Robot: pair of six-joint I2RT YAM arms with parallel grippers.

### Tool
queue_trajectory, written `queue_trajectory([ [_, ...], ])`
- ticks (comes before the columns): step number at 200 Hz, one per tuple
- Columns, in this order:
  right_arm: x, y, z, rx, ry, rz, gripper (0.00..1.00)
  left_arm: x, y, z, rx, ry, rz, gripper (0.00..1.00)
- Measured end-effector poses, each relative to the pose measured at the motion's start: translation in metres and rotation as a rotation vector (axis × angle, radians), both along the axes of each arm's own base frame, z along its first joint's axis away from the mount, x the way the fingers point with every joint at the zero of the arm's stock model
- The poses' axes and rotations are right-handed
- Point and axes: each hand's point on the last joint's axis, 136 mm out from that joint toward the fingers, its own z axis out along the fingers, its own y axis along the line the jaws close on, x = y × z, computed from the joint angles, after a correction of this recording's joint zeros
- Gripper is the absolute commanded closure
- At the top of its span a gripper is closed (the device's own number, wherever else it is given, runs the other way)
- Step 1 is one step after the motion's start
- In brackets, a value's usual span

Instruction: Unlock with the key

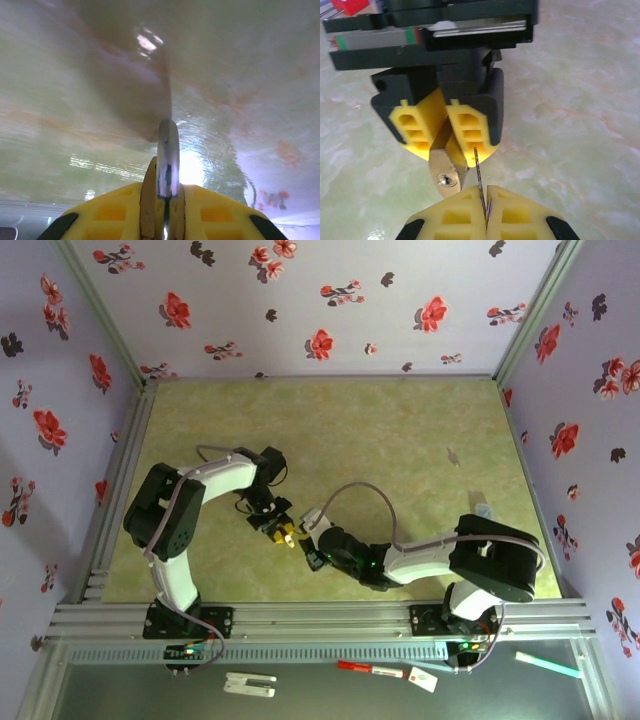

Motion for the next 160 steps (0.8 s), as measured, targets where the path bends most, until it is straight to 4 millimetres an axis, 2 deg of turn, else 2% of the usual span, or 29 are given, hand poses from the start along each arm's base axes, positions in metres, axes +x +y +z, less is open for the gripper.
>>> queue_trajectory([
  [49,-0.017,0.008,-0.003,0.012,0.032,0.045,1.00,0.000,0.011,-0.001,0.082,-0.006,0.023,1.00],
  [108,-0.022,0.009,-0.020,-0.002,0.081,0.047,1.00,0.001,0.015,-0.002,0.126,-0.032,0.027,1.00],
  [160,-0.023,0.013,-0.021,0.024,0.102,0.045,1.00,0.001,0.014,-0.003,0.131,-0.047,0.032,1.00],
])
